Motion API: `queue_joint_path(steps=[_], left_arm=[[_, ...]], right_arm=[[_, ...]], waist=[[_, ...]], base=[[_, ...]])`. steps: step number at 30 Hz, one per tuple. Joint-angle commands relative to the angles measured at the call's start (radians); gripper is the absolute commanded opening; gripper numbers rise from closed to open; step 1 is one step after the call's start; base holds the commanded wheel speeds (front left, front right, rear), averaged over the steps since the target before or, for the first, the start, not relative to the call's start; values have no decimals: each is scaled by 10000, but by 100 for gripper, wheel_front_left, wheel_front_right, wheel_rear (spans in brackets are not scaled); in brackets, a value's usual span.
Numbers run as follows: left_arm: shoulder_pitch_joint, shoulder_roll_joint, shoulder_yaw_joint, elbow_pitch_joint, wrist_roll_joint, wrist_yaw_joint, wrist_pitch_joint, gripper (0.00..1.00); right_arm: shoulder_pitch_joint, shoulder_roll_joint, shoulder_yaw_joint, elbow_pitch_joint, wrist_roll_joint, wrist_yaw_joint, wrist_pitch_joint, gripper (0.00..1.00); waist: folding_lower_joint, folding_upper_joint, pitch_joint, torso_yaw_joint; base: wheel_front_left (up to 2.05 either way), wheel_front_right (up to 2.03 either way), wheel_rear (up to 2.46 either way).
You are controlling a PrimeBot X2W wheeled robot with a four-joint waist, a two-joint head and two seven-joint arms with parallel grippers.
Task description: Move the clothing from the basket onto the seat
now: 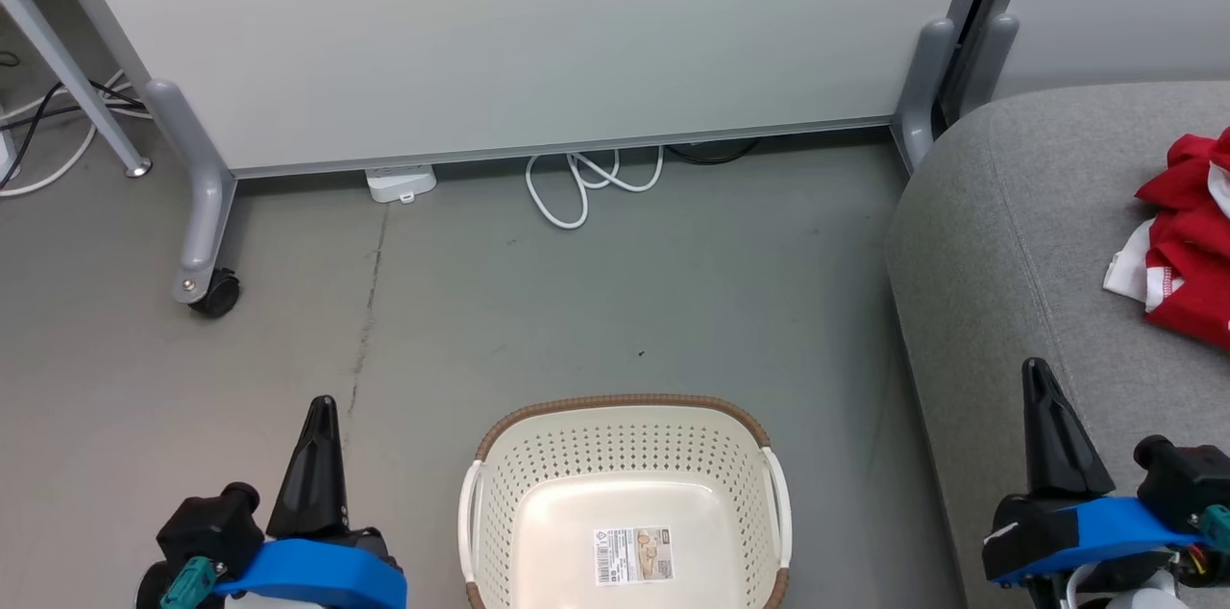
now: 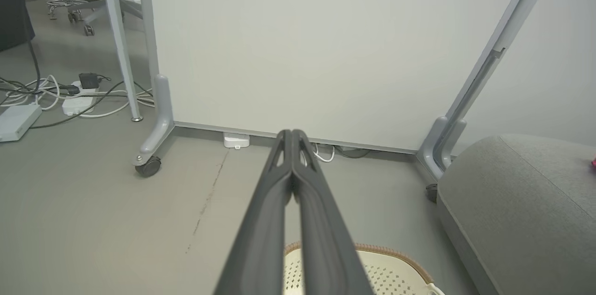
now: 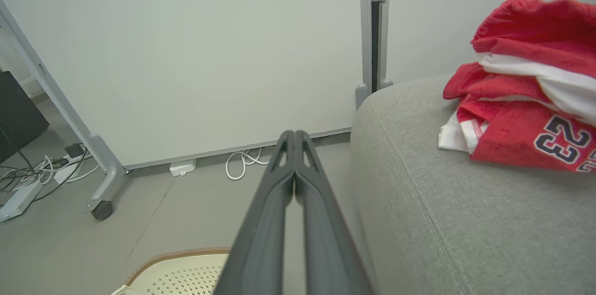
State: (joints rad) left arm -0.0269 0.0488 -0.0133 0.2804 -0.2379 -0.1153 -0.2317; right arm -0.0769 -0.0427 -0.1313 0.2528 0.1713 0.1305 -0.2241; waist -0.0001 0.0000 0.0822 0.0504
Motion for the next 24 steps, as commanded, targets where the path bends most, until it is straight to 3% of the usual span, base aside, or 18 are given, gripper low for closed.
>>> queue_joint_path(steps=[1,24], left_arm=[[-233,18,106,-164,-579,-16,129,0],[-432,20,453,-251,-4487,-66,1108,0]], right_arm=[[-155,-46,-15,-141,621,0,124,0],[-178,-63,90,-195,4727,1,1045,0]], waist=[[1,0,-14,-8],[1,0,-165,-104]], base=[[0,0,0],[0,0,0]])
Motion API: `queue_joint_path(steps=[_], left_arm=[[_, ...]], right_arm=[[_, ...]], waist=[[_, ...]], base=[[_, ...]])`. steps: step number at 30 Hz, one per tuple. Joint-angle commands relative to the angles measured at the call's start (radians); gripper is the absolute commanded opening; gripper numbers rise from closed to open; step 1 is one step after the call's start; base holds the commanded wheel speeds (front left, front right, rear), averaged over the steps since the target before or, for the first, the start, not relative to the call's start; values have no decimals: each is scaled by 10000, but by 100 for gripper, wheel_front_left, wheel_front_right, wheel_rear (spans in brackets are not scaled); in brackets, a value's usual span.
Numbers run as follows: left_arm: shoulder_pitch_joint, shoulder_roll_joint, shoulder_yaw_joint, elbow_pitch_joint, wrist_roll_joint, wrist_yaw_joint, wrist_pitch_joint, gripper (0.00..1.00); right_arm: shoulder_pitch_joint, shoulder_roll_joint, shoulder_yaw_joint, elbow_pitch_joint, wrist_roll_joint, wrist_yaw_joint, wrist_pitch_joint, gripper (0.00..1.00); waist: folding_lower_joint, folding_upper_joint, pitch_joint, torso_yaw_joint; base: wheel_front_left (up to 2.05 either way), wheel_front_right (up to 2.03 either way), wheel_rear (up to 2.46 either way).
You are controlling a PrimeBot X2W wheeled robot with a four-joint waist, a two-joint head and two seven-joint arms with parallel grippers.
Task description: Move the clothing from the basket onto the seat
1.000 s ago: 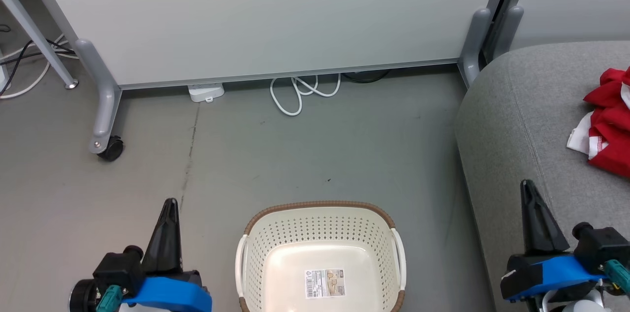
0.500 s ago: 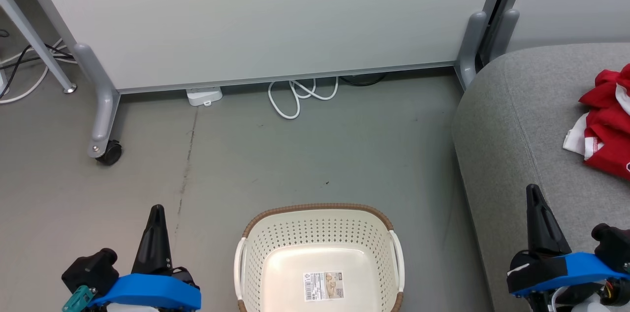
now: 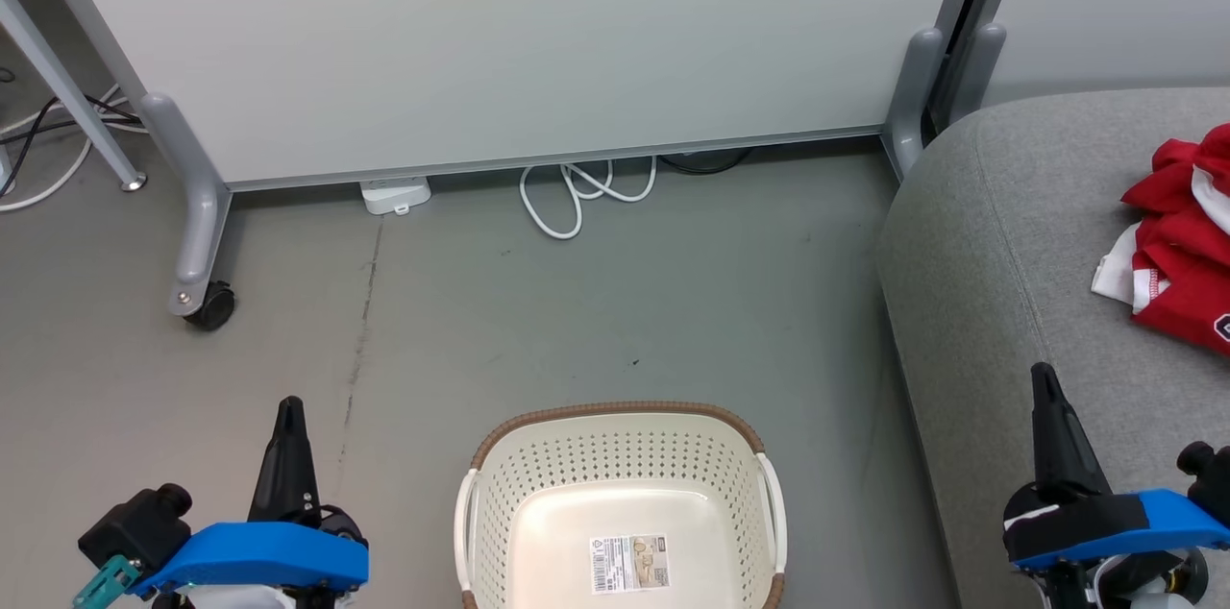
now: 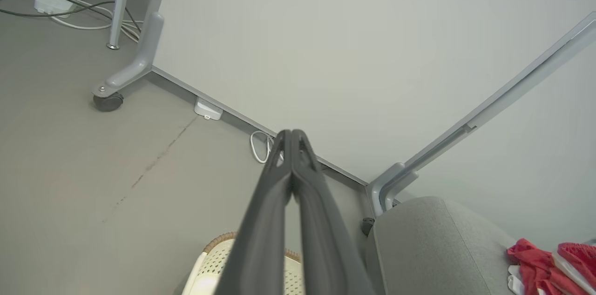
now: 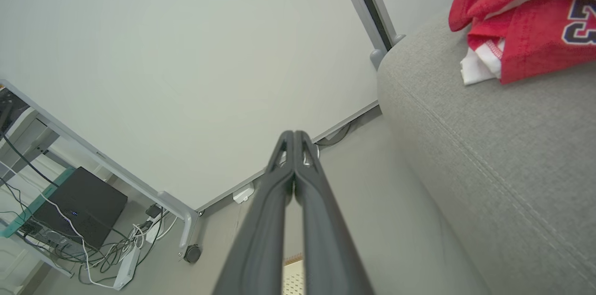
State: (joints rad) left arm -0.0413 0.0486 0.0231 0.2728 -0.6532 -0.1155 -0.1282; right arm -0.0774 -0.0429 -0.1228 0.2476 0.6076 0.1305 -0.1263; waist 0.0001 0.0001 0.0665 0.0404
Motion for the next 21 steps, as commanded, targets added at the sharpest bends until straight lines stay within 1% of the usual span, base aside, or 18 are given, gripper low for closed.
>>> queue_joint_path(steps=[1,21], left_arm=[[-289,22,89,-174,-334,-64,73,0],[-426,24,334,-215,-3013,-105,760,0]], right_arm=[[-173,-61,6,-143,365,1,67,0],[-246,-75,31,-122,3166,2,748,0]], waist=[[-1,-1,-8,-5],[-1,-1,-140,-89]], base=[[0,0,0],[0,0,0]])
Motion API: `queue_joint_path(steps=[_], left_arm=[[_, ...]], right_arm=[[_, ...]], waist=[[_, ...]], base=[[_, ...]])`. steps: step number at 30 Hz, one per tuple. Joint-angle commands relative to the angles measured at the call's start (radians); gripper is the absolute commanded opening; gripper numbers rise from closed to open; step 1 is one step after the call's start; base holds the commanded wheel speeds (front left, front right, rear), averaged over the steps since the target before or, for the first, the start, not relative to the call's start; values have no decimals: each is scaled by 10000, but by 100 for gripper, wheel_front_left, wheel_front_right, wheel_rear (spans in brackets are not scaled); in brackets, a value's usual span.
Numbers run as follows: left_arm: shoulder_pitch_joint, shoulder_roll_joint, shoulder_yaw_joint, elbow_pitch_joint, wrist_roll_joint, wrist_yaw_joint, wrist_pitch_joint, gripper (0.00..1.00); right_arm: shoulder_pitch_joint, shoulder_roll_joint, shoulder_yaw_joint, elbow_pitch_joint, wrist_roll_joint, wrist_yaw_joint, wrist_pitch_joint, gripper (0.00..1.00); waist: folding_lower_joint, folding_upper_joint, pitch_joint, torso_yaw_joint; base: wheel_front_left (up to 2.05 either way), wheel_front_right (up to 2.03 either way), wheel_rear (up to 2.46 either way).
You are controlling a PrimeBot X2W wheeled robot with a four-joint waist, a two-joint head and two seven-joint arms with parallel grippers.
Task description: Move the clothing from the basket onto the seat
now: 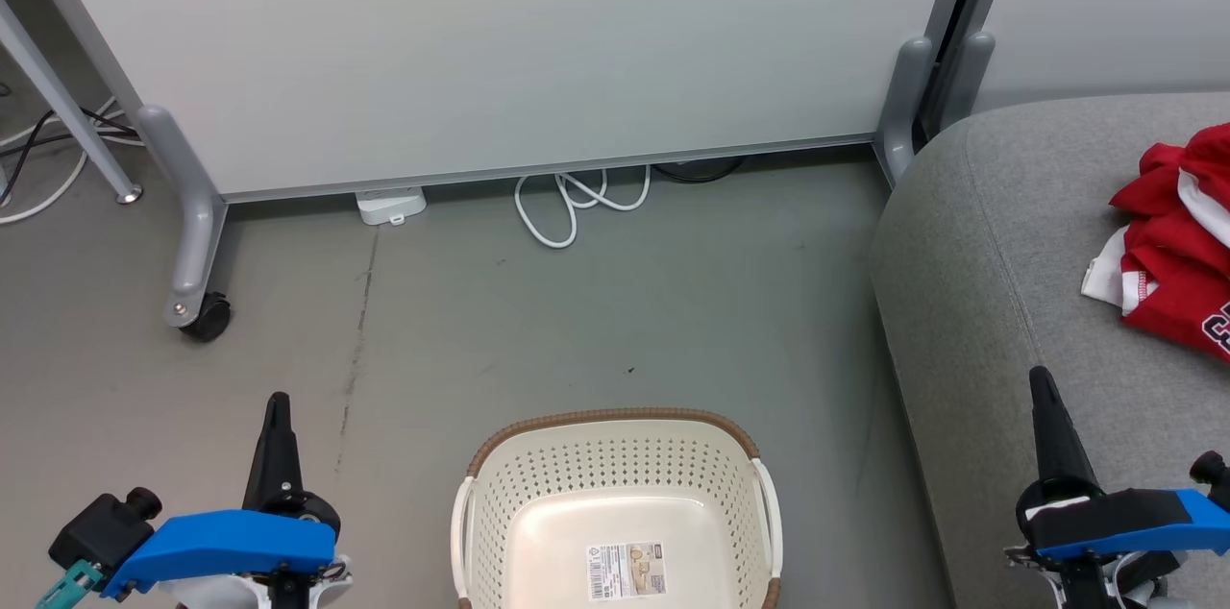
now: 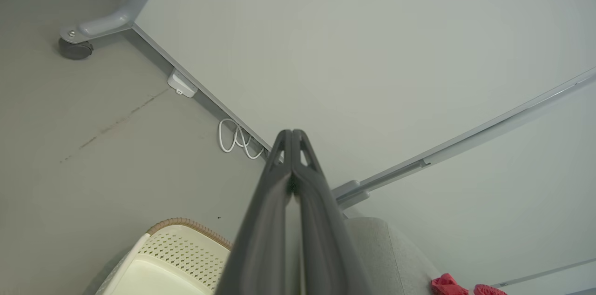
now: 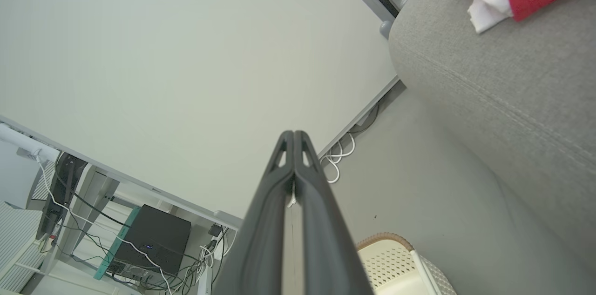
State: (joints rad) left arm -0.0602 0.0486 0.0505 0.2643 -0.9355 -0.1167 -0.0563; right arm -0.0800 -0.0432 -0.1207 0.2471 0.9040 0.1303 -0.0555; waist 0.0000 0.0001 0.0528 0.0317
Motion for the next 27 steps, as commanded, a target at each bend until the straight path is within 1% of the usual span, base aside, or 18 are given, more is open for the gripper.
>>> queue_joint_path(steps=[1,27], left_arm=[[-245,24,72,-133,-309,-95,73,0],[-387,25,323,-173,-3077,-119,785,0]], right_arm=[[-223,-72,11,-115,327,4,72,0],[-283,-86,36,-87,3223,5,781,0]], waist=[[0,-1,-10,-6],[0,-1,-181,-116]], base=[[0,0,0],[0,0,0]])
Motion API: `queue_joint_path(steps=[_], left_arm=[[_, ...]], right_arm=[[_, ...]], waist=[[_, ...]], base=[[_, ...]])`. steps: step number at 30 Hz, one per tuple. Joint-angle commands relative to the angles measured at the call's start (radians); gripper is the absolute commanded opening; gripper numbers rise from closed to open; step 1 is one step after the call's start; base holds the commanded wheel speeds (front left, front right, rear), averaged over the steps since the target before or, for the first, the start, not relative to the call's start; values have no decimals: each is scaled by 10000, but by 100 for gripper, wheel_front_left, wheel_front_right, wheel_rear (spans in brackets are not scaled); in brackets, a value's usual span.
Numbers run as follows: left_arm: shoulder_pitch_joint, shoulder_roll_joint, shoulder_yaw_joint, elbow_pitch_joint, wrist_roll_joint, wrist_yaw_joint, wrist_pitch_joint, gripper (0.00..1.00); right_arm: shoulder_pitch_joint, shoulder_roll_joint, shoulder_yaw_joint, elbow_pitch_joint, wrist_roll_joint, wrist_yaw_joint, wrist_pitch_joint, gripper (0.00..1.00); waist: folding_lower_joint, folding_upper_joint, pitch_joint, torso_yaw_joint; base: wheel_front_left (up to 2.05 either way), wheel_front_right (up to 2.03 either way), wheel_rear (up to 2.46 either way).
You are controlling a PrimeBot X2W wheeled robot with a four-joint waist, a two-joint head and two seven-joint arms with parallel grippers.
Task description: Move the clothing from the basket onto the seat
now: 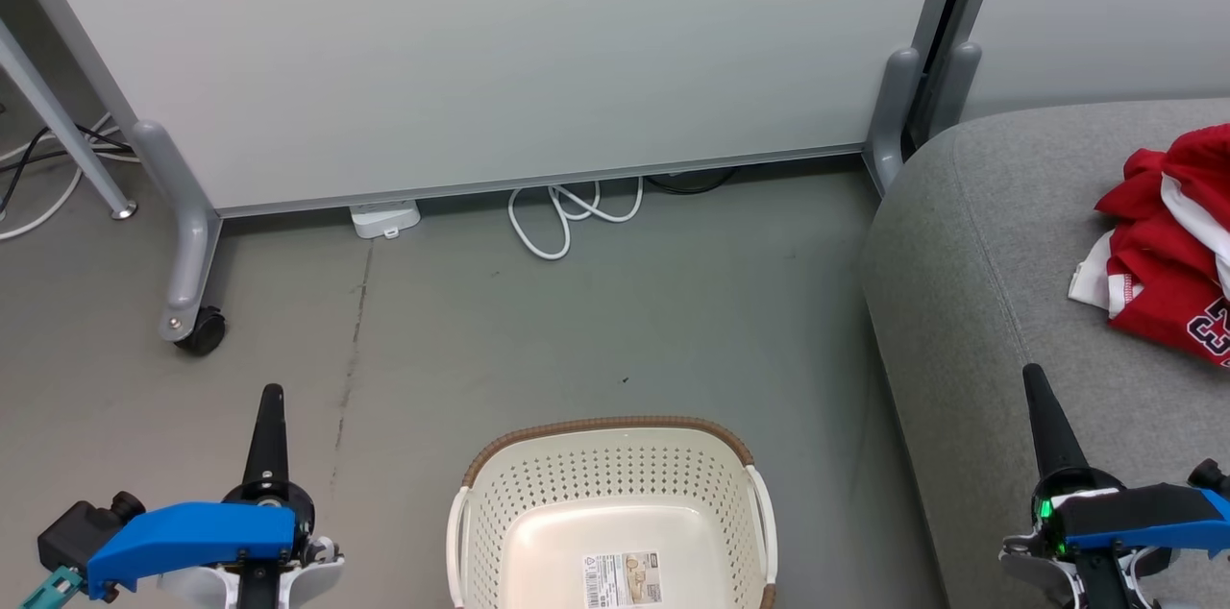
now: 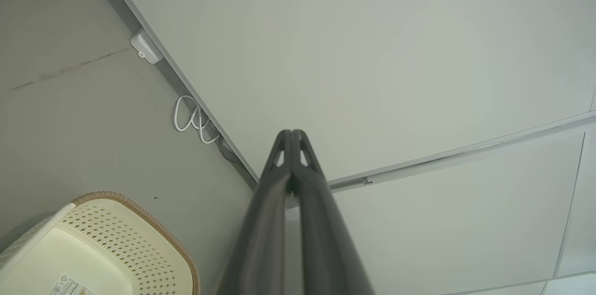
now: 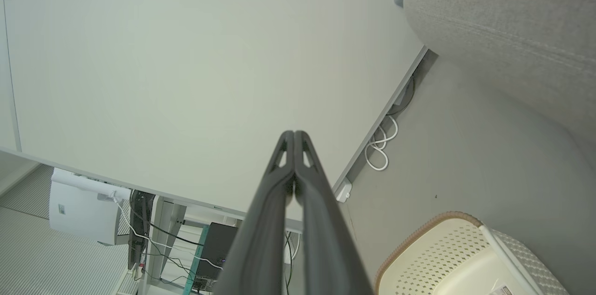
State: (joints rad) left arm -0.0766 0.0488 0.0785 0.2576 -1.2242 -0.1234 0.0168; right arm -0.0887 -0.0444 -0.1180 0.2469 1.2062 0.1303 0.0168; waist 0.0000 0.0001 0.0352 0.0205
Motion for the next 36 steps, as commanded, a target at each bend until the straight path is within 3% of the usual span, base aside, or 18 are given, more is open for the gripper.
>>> queue_joint_path(steps=[1,36], left_arm=[[-223,23,51,-108,-282,-53,78,0],[-346,23,306,-138,-3060,-107,792,0]], right_arm=[[-198,-75,9,-84,296,5,90,0],[-239,-84,36,-45,3215,7,808,0]], waist=[[0,-1,-12,-7],[0,-1,-236,-150]], base=[[0,0,0],[0,0,0]])
